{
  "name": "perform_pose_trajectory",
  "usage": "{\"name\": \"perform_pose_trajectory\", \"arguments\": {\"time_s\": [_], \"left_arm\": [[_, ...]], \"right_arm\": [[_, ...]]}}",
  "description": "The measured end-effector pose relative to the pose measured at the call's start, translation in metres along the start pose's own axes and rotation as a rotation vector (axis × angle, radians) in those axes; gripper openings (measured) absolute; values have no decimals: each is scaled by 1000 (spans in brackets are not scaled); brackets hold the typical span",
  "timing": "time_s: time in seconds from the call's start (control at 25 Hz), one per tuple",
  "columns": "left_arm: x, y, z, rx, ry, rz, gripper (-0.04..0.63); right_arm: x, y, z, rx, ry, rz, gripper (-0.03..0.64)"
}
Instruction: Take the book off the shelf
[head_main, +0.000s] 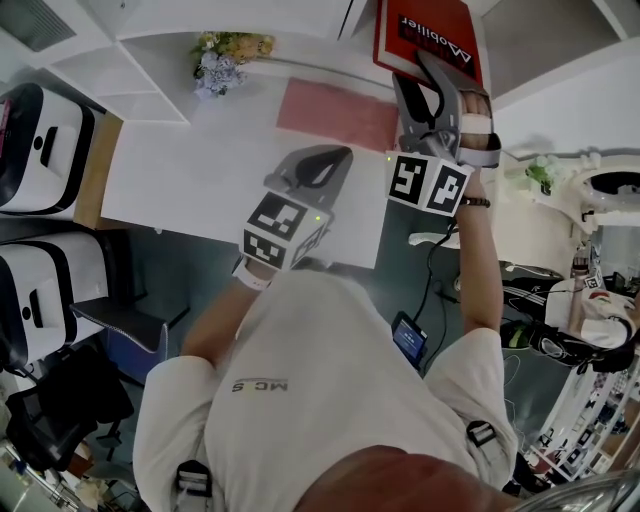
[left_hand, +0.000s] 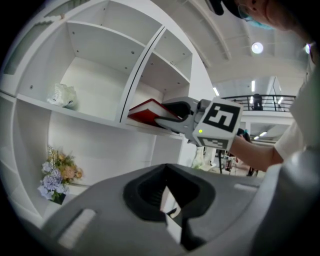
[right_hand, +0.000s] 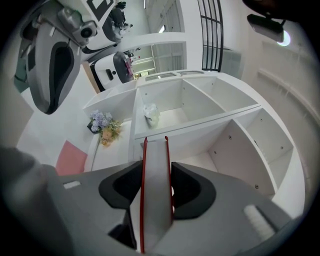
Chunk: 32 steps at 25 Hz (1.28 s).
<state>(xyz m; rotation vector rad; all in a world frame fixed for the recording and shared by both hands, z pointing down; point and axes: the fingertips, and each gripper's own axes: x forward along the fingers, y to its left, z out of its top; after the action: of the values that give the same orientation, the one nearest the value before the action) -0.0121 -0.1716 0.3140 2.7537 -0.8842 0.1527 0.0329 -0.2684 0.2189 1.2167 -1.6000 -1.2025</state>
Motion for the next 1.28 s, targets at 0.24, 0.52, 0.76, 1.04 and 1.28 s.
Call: {"name": "perform_pose_trajectory", "arguments": {"time_s": [0.24, 0.52, 0.76, 1.04, 1.28], "left_arm": [[3, -9, -4, 2, 10, -36, 2], [10, -23, -11, 2, 30, -90, 2], [21, -36, -13, 7, 40, -139, 2], [33, -49, -17, 7, 56, -179, 2], [42, -58, -22, 11, 74, -192, 2]], "right_arm": [[-30, -22, 11, 147, -68, -40, 169], [-73, -59, 10, 400, -164, -115, 169], [-109, -90, -4, 635, -220, -216, 169], [-147, -104, -17, 724, -259, -258, 167], [-182, -110, -23, 828, -313, -313, 167]]}}
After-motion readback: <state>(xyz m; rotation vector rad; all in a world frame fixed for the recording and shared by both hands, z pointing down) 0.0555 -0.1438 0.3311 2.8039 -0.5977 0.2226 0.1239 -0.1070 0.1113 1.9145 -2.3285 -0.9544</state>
